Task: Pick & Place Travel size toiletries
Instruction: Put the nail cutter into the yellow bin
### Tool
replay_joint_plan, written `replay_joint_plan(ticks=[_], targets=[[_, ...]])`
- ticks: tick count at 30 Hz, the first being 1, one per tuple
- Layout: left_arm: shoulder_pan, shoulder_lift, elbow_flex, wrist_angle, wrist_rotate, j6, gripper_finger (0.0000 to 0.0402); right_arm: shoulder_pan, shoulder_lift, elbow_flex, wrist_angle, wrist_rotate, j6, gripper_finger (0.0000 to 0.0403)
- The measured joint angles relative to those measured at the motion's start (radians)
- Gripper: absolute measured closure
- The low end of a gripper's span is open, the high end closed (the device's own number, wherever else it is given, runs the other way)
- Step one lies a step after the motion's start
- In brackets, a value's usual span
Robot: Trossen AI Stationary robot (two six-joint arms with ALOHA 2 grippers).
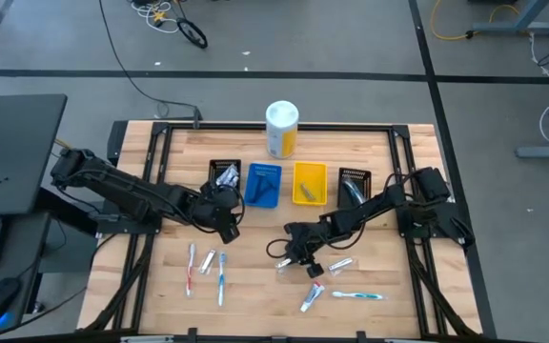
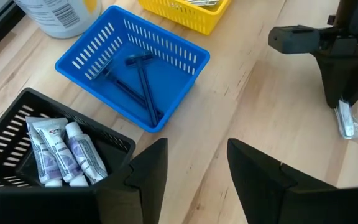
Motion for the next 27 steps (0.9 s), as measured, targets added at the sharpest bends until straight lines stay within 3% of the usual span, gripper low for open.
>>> replay_joint_plan(ticks=[6,15,21,27], targets=[[0.0,0.0,0.0,0.0,-0.001,0.0,0.0228,-0.037,-0.095,-0.008,-0.12,0.033,0.009,0.0347],[0.0,0.0,0.0,0.002,-0.023,-0.003,0.0228,-0.151,-0.38,-0.005,-0.43,0.422,-0.007,0.0349],[0.0,0.0,0.0,0.006,-0.024,-0.018,0.0228,-0.259,-0.45,-0.004,-0.508,0.678,0.136,0.0343],[0.0,0.0,0.0,0.009,-0.024,-0.019,0.0228,-0.375,-0.422,-0.026,-0.518,0.671,0.256,0.0329]])
